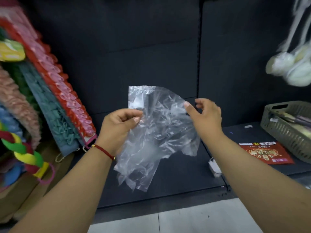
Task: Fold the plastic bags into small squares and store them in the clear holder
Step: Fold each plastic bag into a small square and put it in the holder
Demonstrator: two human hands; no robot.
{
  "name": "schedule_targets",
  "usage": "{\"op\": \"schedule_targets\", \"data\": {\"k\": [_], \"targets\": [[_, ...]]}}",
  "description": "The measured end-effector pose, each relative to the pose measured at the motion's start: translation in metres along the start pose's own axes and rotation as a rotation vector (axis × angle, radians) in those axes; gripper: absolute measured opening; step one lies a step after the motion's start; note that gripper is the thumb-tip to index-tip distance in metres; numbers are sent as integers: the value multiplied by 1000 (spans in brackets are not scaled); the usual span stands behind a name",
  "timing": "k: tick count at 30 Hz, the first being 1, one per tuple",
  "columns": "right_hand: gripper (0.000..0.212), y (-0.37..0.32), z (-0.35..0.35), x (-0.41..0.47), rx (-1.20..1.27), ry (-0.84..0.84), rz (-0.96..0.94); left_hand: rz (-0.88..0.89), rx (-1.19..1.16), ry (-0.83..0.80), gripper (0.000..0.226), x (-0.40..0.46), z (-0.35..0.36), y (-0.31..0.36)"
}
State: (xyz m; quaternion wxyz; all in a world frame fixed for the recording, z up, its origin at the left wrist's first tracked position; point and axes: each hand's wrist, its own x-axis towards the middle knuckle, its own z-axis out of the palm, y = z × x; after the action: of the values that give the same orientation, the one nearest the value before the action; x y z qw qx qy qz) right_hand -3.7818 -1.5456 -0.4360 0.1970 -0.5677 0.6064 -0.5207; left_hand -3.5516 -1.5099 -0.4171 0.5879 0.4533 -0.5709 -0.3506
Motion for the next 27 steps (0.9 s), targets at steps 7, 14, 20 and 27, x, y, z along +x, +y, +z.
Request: {"op": "schedule_targets", "data": {"k": [7, 14, 20, 27], "targets": [[26, -20, -27, -13, 395, -241, 159, -89, -21, 75, 27, -32, -17, 19], [25, -34, -34, -42, 259, -361, 75, -89, 520, 158, 44, -56, -19, 18], [24, -49, -21, -64, 174, -691, -99, 74, 629, -293, 36, -68, 13, 37], [61, -20, -25, -50, 386, -678, 98, -71, 293, 32, 17, -71, -11, 16]]}}
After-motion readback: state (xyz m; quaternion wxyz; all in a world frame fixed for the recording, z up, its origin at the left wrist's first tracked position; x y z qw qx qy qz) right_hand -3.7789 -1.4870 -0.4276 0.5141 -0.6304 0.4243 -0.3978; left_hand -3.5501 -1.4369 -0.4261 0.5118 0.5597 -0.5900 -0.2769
